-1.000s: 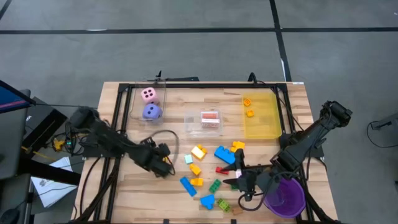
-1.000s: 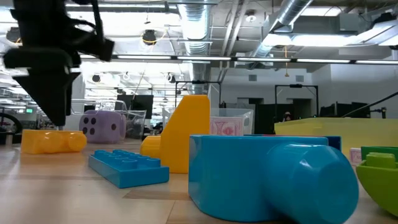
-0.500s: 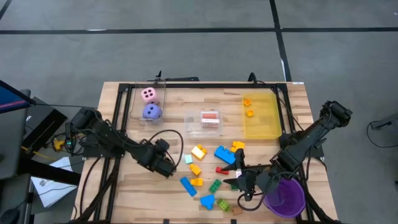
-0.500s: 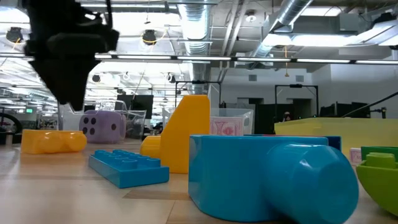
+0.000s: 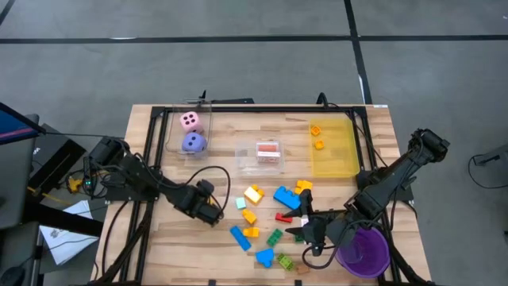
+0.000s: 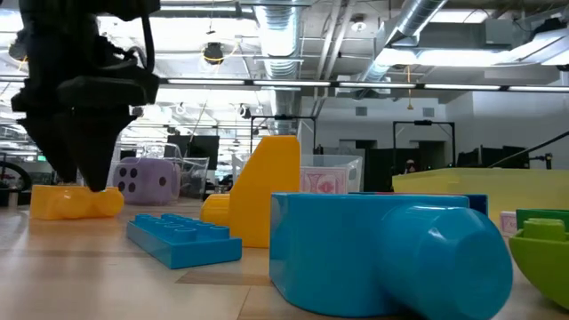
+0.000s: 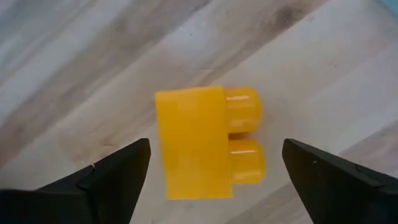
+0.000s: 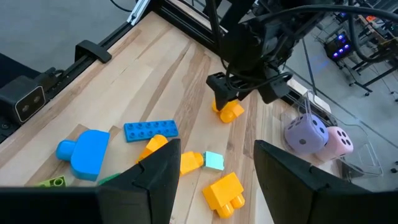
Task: Pick & Place Toys
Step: Put the yellow game piece into the yellow bin
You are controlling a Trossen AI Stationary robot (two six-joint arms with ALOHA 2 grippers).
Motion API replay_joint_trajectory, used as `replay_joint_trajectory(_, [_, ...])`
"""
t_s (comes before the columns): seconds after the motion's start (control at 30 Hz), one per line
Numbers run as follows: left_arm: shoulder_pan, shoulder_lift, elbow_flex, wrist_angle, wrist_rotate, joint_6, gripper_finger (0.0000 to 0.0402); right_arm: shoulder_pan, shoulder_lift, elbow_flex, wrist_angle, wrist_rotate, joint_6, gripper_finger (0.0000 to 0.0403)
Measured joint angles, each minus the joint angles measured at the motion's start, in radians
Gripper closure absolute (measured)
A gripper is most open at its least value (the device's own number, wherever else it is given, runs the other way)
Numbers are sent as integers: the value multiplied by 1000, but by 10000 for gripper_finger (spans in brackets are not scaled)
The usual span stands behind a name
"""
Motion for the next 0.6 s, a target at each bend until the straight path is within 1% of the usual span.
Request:
replay_joint_trajectory(0.17, [0,0,-46,93,19,9,8,0,0,0,0,0,0,207])
replay_joint_trajectory(0.23, [0,0,-62,118,37,23,4,0,0,0,0,0,0,207])
replay_joint_trajectory(0.43, [0,0,-105,144,59,26,19,0,0,0,-2,0,3,207])
replay_joint_trajectory(0.6, [0,0,-116,148,35,26,42,0,0,0,-3,0,4,207])
